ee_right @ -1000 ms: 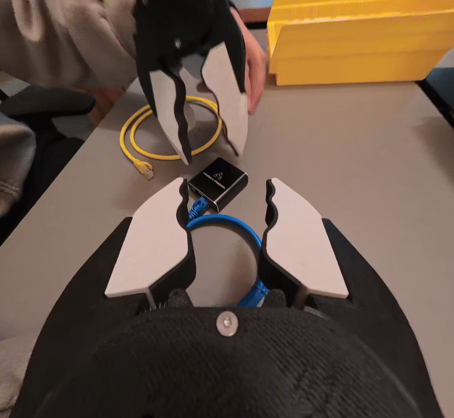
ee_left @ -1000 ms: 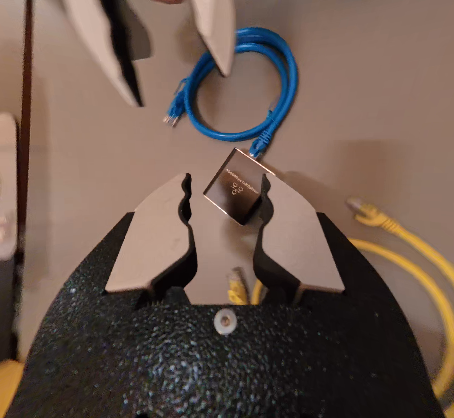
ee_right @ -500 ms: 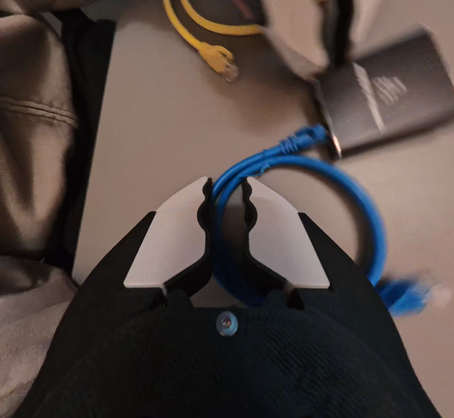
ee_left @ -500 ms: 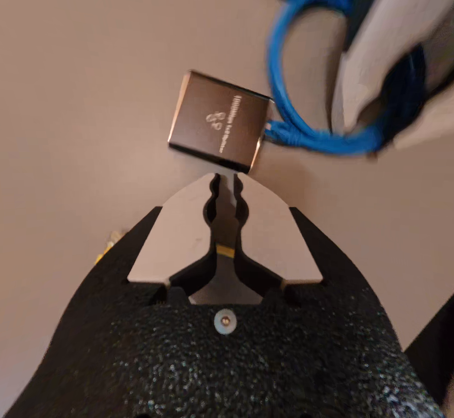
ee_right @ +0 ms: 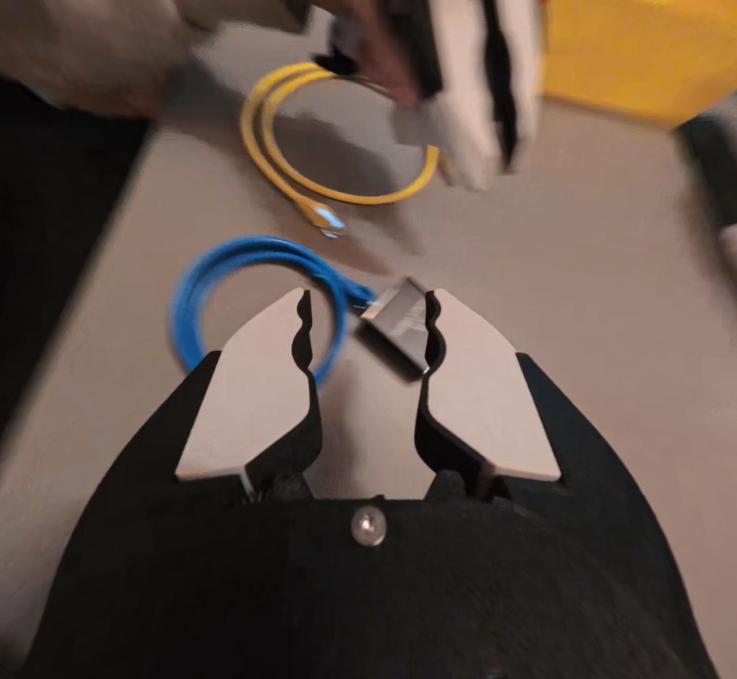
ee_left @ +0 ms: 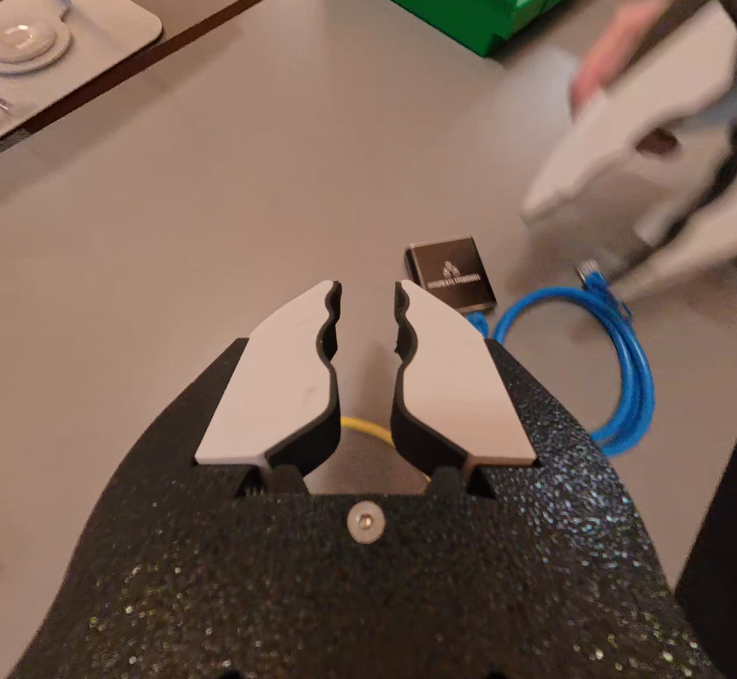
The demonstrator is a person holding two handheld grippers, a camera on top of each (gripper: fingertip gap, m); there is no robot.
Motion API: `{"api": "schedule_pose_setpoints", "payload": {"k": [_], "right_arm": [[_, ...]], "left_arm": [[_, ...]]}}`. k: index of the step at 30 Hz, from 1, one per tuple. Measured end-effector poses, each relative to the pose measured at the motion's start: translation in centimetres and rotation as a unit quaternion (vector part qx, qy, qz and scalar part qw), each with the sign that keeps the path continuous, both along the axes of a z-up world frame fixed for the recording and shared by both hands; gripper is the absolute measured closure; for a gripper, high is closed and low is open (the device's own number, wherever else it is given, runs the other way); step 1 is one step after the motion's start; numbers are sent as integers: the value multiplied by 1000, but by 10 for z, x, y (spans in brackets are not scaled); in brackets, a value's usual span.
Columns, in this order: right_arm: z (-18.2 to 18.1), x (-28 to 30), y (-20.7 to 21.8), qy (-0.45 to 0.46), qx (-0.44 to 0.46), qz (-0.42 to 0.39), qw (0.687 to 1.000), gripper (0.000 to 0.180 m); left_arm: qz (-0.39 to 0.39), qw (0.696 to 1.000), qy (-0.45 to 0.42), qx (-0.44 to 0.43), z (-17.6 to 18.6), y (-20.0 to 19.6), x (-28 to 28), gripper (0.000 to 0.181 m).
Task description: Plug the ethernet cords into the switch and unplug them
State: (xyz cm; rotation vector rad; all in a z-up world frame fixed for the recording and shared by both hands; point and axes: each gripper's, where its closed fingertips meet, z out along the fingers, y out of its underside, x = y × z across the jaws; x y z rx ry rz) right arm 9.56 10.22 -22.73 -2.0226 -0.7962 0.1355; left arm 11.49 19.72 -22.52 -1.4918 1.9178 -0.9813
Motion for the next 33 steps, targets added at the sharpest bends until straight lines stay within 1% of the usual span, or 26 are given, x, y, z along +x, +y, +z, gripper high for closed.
{"api": "schedule_pose_setpoints", "payload": {"k": [1,2,3,4,5,7,8,10,14,16,17,21,22,23,26,27,29,30,31,33], "right_arm": [[1,14,6,-50,28,17,998,129],[-4,24,10,-89,37,42,994,128],[-13,32,15,-122,34,71,989,123],[-24,39,20,-142,10,95,985,125],[-35,42,22,-138,-27,117,983,125],[-51,39,18,-139,-108,179,968,123],[-55,38,18,-154,-134,200,958,122],[-60,32,20,-171,-171,244,939,127],[-64,24,32,-223,-203,298,906,127],[-64,31,38,-275,-226,305,883,126],[-65,30,39,-286,-235,314,874,124],[-79,18,36,-304,-250,359,846,111],[-84,15,32,-302,-260,372,838,112],[-86,9,31,-294,-258,379,839,103],[-85,2,32,-288,-252,388,838,104],[-86,-2,31,-273,-247,389,845,102],[-85,-8,29,-231,-235,382,863,102],[-84,-9,28,-202,-225,375,876,105],[-83,-12,28,-166,-210,365,892,116],[-82,-15,27,-109,-190,325,920,116]], "left_arm": [[-4,1000,3,4,0,-2,-11,156],[-9,1000,6,9,-1,-5,-22,156],[-15,1000,9,15,-2,-8,-33,156],[-22,999,9,22,-3,-10,-42,156],[-27,999,7,30,-3,-13,-51,155],[-38,998,7,43,-5,-14,-67,155],[-39,998,8,46,-5,-14,-75,155],[-39,998,7,42,-6,-13,-85,155],[-39,999,10,10,-12,-14,-95,155],[-38,999,9,-3,-15,-13,-95,155],[-37,999,10,-11,-17,-13,-95,155],[-30,999,16,-37,-25,-8,-96,154],[-28,999,16,-43,-26,-6,-96,154],[-27,998,15,-49,-27,-5,-96,154],[-22,998,13,-63,-30,-1,-95,155],[-23,997,15,-67,-32,0,-95,155],[-21,997,18,-69,-33,3,-96,155],[-18,997,17,-70,-33,5,-96,155],[-16,997,14,-73,-31,7,-96,155],[-12,997,9,-81,-29,8,-98,155]]}}
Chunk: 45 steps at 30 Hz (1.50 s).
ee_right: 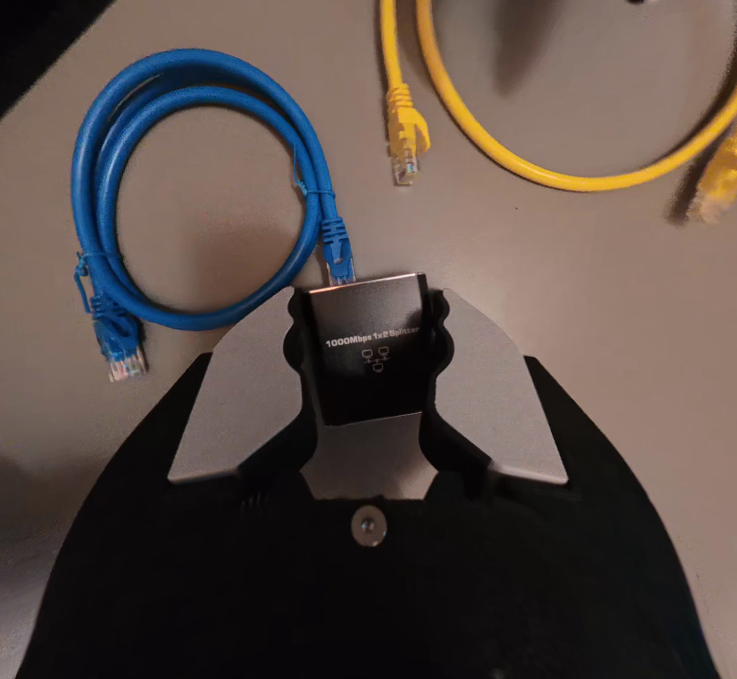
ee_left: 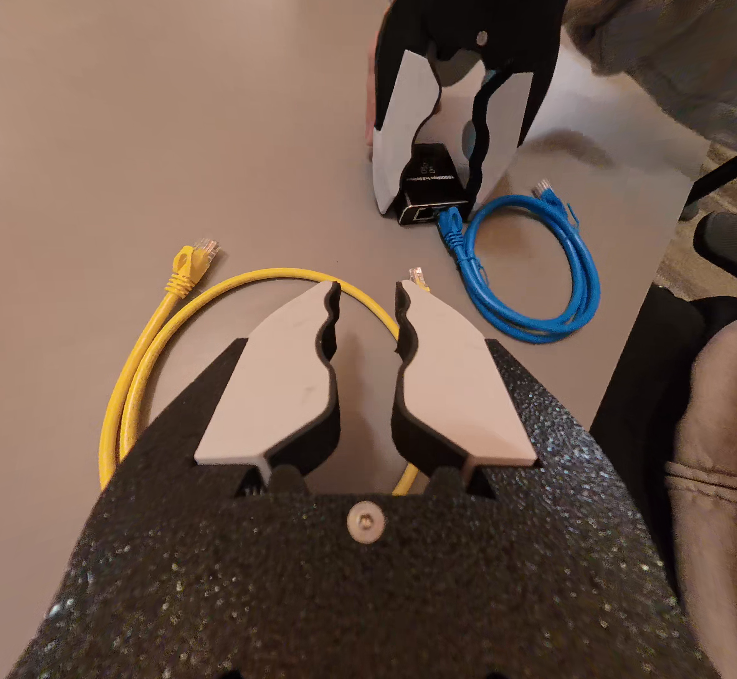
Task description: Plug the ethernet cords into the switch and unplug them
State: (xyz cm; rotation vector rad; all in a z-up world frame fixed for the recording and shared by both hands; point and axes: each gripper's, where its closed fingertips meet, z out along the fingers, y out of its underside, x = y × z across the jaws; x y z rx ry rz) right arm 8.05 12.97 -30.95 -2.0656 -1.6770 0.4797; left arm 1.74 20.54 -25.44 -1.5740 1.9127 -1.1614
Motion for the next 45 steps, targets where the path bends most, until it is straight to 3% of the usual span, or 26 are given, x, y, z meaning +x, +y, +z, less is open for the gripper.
{"api": "schedule_pose_setpoints", "payload": {"k": [6,10,14,16,19,24,27,32,38,41,43,45], "right_arm": [[3,2,-6,-15,6,-95,995,117],[27,5,-5,-28,49,-127,990,117],[65,2,-1,-42,112,-146,982,117],[81,0,1,-48,138,-152,978,117],[100,-2,1,-44,169,-159,972,117],[114,-3,-4,14,186,-170,968,117],[131,-9,-7,90,213,-167,958,117],[169,-13,-8,242,287,-169,911,115],[216,-9,-7,446,343,-164,810,115],[225,-5,-5,501,345,-154,779,111],[223,3,4,494,359,-179,771,97],[220,8,5,498,360,-183,767,97]], "left_arm": [[-3,1000,0,-26,3,-13,5,154],[-42,996,4,-82,14,-49,20,120],[-54,992,34,-105,21,-66,41,118],[-82,990,65,-91,20,-77,44,123],[-140,984,71,-87,31,-98,41,159],[-151,981,64,-104,42,-101,42,169],[-179,969,34,-168,56,-107,41,169],[-209,942,-26,-260,87,-112,42,170],[-226,925,-65,-298,105,-112,48,170],[-226,924,-70,-301,107,-109,49,170],[-223,923,-78,-303,108,-104,50,170],[-222,922,-86,-304,111,-99,48,170]]}}
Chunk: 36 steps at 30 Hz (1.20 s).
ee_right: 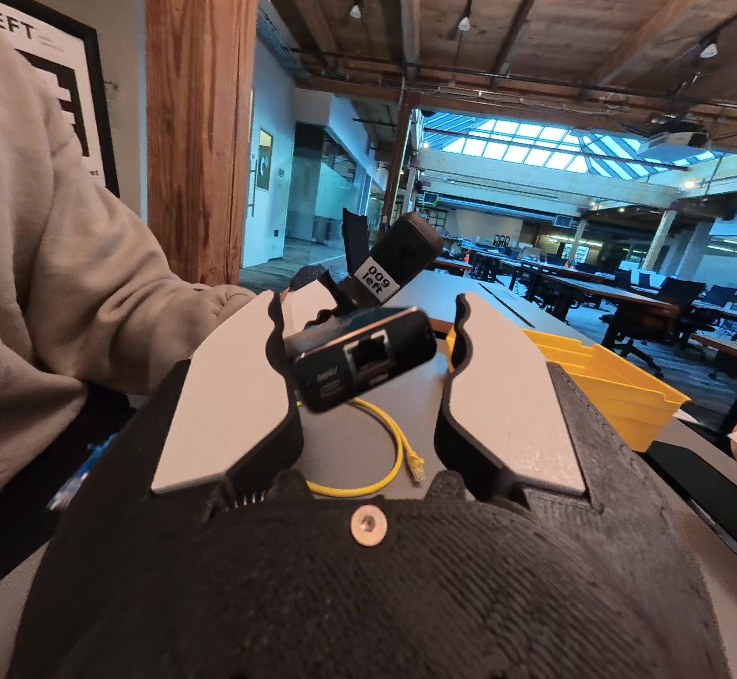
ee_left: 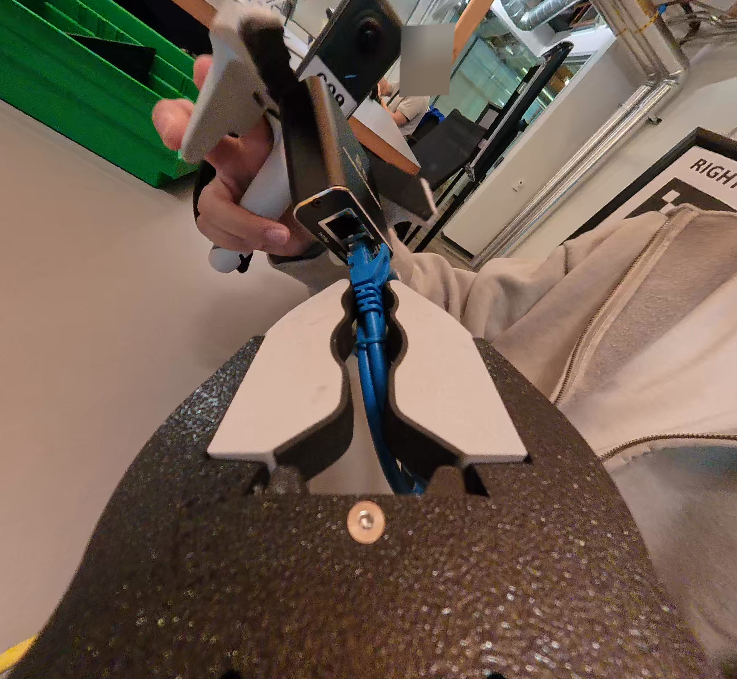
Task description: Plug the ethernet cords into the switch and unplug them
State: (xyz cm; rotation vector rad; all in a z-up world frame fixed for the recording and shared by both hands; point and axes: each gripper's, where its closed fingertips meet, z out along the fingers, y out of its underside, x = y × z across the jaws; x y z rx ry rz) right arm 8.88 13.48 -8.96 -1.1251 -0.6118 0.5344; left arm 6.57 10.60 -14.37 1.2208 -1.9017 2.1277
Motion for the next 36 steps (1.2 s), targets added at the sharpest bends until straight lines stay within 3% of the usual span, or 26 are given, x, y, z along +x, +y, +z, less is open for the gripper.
{"api": "schedule_pose_setpoints", "payload": {"k": [10,13,19,28,36], "right_arm": [[-18,-3,-13,-36,-1,63,997,108],[-17,-2,-11,-27,3,57,998,101],[-22,6,-13,-18,15,35,999,112],[-66,7,-9,-171,-91,-14,981,110],[-74,2,-9,-163,-105,-20,981,110]], "left_arm": [[-97,988,74,-90,4,2,-9,170],[-118,982,95,-113,4,-2,-6,170],[-153,967,126,-162,2,-3,-4,170],[-158,960,209,-98,-15,-1,-11,170],[-176,954,239,-39,-19,3,-18,170]]}}
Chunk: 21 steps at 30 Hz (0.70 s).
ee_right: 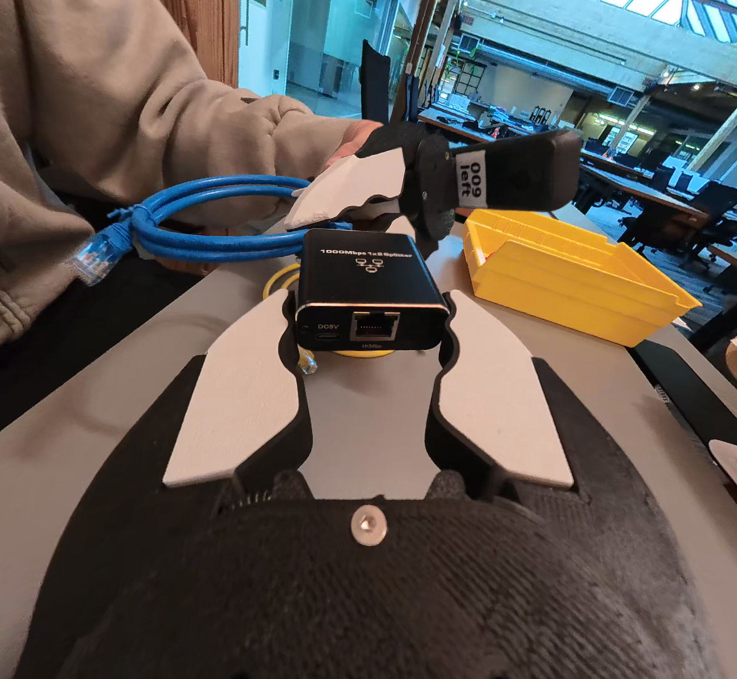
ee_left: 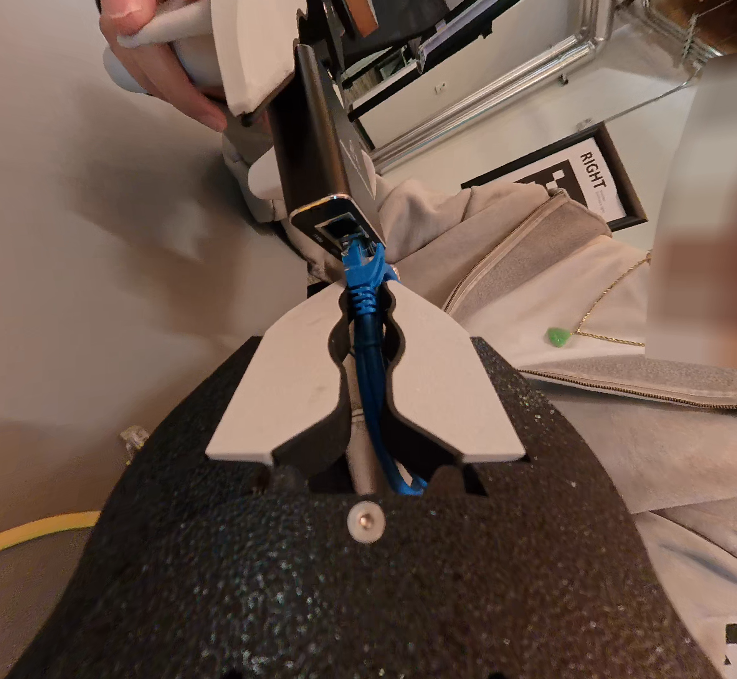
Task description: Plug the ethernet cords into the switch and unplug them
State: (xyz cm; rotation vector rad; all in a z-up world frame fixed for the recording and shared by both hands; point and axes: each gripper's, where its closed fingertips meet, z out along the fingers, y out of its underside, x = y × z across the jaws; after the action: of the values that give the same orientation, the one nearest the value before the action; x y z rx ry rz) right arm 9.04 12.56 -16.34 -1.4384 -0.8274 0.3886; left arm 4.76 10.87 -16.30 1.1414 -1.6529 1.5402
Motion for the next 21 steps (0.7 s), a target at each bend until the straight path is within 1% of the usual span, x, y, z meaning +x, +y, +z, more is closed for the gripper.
{"api": "schedule_pose_setpoints", "payload": {"k": [4,8,11,14,17,21], "right_arm": [[-2,-3,0,-10,-6,-1,1000,111],[1,-7,0,33,-15,14,999,111],[3,-9,-1,58,-17,27,998,114],[-6,-11,3,36,-36,20,999,114],[4,-8,6,73,-12,10,997,114],[5,-5,11,77,9,-13,997,115]], "left_arm": [[-10,1000,7,17,-2,1,-4,170],[-9,999,15,27,-7,4,-5,170],[2,999,18,28,-9,11,-4,170],[6,999,19,38,-10,15,-6,170],[20,999,18,32,-7,18,-3,170],[35,999,17,29,-5,23,1,170]]}}
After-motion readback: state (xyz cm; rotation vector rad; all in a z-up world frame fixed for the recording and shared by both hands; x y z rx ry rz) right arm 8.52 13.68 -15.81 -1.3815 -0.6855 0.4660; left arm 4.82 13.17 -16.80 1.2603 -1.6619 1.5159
